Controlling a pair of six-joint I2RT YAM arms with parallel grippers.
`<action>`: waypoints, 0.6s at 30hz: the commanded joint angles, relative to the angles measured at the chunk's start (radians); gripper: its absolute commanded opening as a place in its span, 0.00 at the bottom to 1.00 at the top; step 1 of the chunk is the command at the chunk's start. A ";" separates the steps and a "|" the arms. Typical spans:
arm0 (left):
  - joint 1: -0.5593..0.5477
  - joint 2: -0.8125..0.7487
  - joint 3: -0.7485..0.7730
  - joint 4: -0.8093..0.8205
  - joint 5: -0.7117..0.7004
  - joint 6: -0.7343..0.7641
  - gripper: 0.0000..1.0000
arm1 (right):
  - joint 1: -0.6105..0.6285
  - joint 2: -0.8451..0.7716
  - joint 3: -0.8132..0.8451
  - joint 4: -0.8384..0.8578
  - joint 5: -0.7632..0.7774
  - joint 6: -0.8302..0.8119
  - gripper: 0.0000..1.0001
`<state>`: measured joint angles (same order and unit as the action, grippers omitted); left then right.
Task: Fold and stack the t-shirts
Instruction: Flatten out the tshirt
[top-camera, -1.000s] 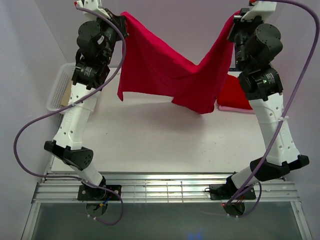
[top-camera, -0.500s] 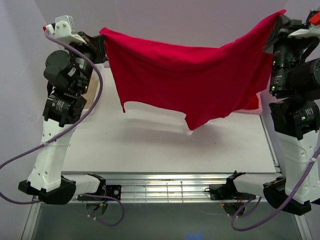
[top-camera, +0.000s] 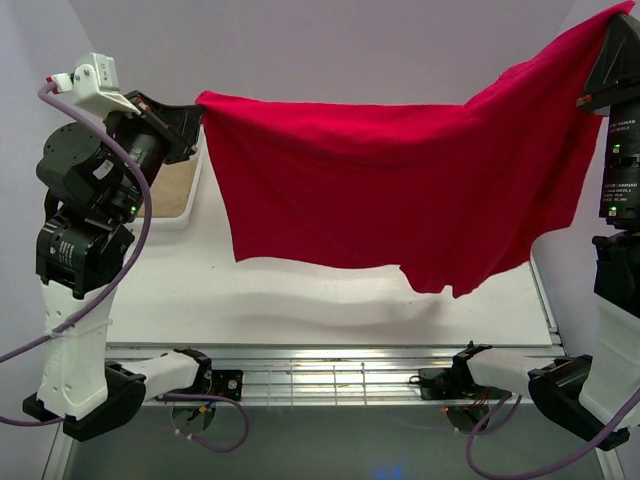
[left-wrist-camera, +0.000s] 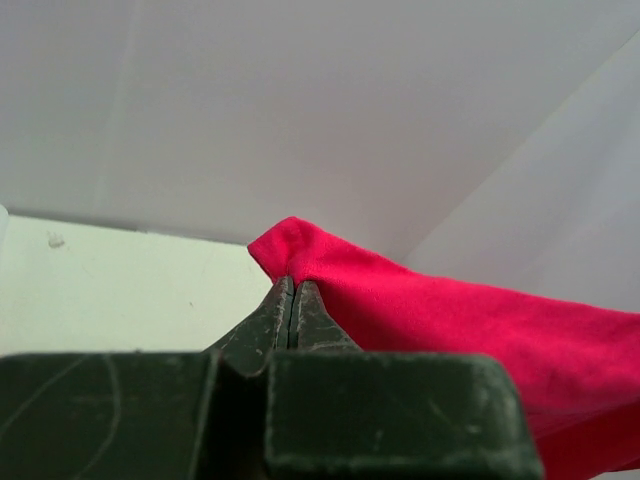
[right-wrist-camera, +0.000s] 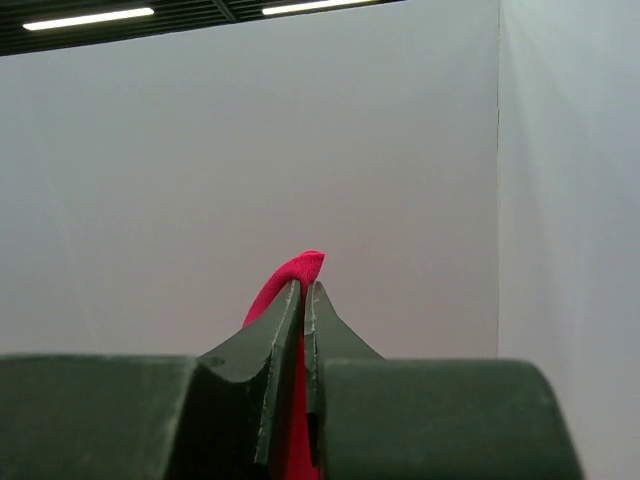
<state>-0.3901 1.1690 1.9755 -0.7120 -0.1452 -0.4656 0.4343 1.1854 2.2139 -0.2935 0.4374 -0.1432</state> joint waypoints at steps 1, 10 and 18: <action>0.000 0.079 0.028 -0.181 0.019 -0.068 0.00 | 0.001 0.045 0.010 -0.024 0.001 0.042 0.08; 0.005 0.428 0.314 -0.281 -0.106 0.039 0.00 | 0.001 0.190 -0.048 -0.020 0.089 0.090 0.08; 0.163 0.606 0.480 -0.141 0.021 0.004 0.00 | -0.023 0.316 0.026 0.219 0.139 -0.068 0.08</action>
<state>-0.2962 1.8236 2.3848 -0.9508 -0.1604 -0.4538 0.4297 1.5333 2.1784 -0.3115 0.5312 -0.1329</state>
